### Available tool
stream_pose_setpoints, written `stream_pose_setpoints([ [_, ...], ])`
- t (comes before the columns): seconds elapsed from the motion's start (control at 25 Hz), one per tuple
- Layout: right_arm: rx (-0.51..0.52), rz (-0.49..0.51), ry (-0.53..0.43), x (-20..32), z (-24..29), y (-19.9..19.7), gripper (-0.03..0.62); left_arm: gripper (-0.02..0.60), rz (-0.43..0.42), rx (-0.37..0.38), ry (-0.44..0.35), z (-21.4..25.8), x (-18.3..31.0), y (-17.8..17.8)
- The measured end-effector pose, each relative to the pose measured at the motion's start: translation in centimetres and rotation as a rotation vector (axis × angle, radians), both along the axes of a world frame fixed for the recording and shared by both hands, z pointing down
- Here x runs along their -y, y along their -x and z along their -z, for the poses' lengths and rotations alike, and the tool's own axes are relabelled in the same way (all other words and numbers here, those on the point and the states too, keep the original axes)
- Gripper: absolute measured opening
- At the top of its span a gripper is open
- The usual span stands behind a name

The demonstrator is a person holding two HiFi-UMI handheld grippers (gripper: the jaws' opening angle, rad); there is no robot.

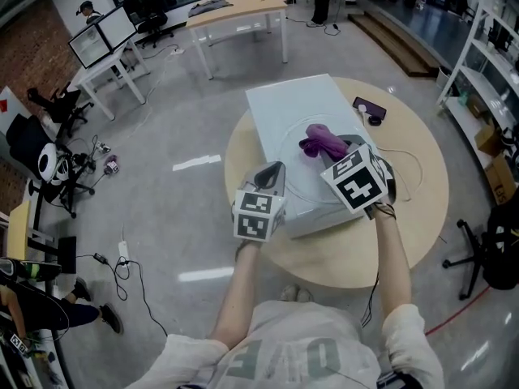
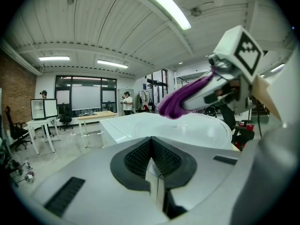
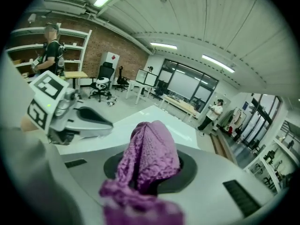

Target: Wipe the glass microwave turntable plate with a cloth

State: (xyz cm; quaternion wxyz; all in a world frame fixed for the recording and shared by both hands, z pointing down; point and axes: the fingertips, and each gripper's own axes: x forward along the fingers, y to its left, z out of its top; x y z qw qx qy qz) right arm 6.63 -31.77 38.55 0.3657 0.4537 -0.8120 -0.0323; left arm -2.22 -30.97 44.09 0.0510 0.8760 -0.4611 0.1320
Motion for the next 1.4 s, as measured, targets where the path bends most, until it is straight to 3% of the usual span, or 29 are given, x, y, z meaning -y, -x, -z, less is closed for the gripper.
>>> stream_pose_setpoints([
  [0.24,0.0,-0.115,-0.005,8.5,-0.1,-1.4,0.048,0.002,-0.006,0.007,0.006,0.1,-0.2,0.3],
  [0.52,-0.038,-0.135,0.052,10.4,-2.5,-0.9,0.048,0.002,-0.006,0.014,0.0,0.2,-0.2,0.5],
  [0.96,-0.151,-0.028,0.092,3.8,-3.8,0.5,0.048,0.002,0.011,0.026,0.005,0.3,-0.2,0.9],
  [1.4,-0.158,0.086,0.118,-5.9,-4.2,1.4,0.049,0.002,0.018,0.032,0.002,0.1,-0.2,0.9],
])
